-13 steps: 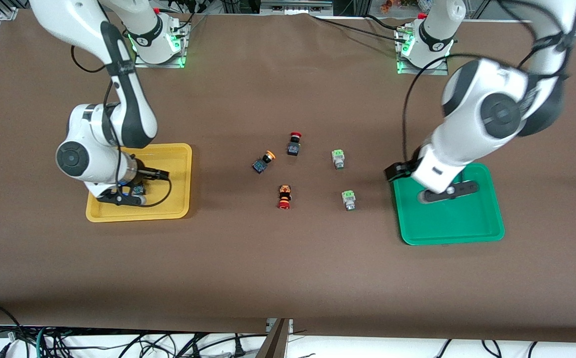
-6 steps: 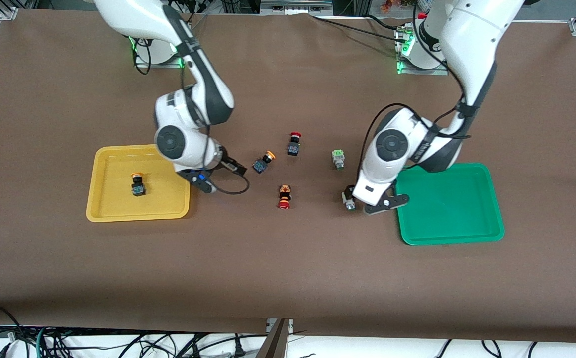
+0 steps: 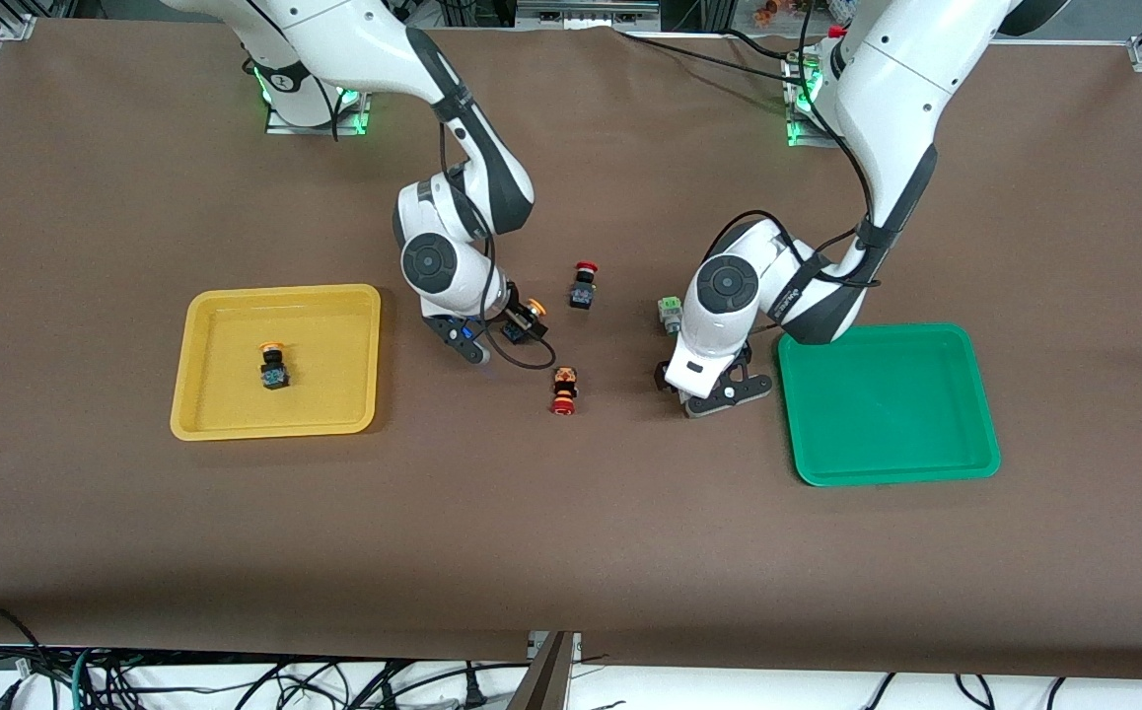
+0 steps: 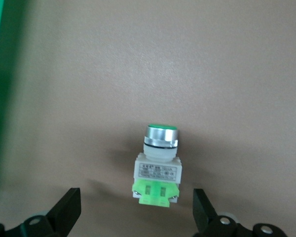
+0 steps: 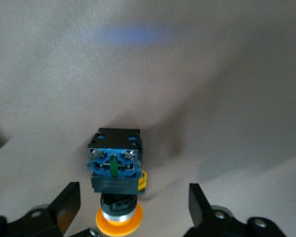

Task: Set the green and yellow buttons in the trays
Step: 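Grasp a second blue button with the right gripper while the left gripper lifts, then place the blue button in the yellow tray while the left gripper places green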

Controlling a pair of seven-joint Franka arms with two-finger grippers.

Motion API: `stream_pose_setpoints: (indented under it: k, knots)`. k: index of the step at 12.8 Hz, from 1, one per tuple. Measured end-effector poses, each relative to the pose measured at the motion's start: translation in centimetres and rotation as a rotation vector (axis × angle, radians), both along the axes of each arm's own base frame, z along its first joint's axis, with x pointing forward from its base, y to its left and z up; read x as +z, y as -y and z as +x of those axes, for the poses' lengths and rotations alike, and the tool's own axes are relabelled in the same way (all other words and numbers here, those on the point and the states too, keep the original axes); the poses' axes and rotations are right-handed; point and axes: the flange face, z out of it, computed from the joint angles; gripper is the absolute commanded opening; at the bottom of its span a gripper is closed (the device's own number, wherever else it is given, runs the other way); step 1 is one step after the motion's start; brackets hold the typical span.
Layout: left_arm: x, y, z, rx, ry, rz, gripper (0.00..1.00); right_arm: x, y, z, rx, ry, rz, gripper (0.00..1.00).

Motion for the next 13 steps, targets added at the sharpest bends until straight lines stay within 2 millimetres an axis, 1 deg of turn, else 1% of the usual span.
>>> stream_pose_setpoints:
  k: [1,2,3,4,5,6,7,9,10,11,12,13]
  knots:
    - [-0.2,0.2,-0.1,-0.007,0.006,0.007,0.47,-0.4,-0.2,-0.2,0.002,0.004,-0.004,0.25]
    - [-0.4,0.2,-0.1,-0.008,0.006,0.009,0.37,-0.6,-0.2,-0.2,0.002,0.006,-0.005,0.08]
    - [-0.6,0.2,-0.1,-0.008,0.005,0.008,0.2,-0.5,-0.1,0.0,0.001,0.01,-0.005,0.03]
    - [-0.7,0.3,-0.1,-0.01,0.012,-0.001,0.01,-0.1,0.3,0.6,0.003,0.019,-0.005,0.03]
    - [-0.7,0.4,0.0,-0.011,0.022,-0.012,0.0,0.7,1.5,1.6,0.021,0.017,-0.011,0.03]
    - [-0.7,0.5,0.1,-0.011,0.028,-0.02,0.0,1.9,3.4,2.9,0.066,0.0,-0.021,0.03]
    - [-0.7,0.5,0.2,-0.011,0.033,-0.024,0.0,3.7,6.2,4.4,0.139,-0.016,-0.031,0.04]
    - [-0.2,-0.1,1.0,-0.011,0.047,-0.027,0.0,8.3,14.0,7.5,0.326,-0.027,-0.079,0.06]
    - [0.6,-1.0,2.0,-0.038,0.059,-0.028,0.0,10.2,18.0,8.7,0.399,-0.022,-0.09,0.06]
    - [1.6,-2.7,3.3,-0.088,0.067,-0.021,0.0,11.3,21.6,9.4,0.454,-0.018,-0.085,0.06]
    - [2.8,-5.0,4.5,-0.139,0.061,-0.005,0.0,11.1,24.1,9.5,0.482,-0.021,-0.081,0.08]
    - [4.1,-7.8,5.5,-0.185,0.041,0.003,0.0,9.9,25.6,9.3,0.49,-0.025,-0.085,0.27]
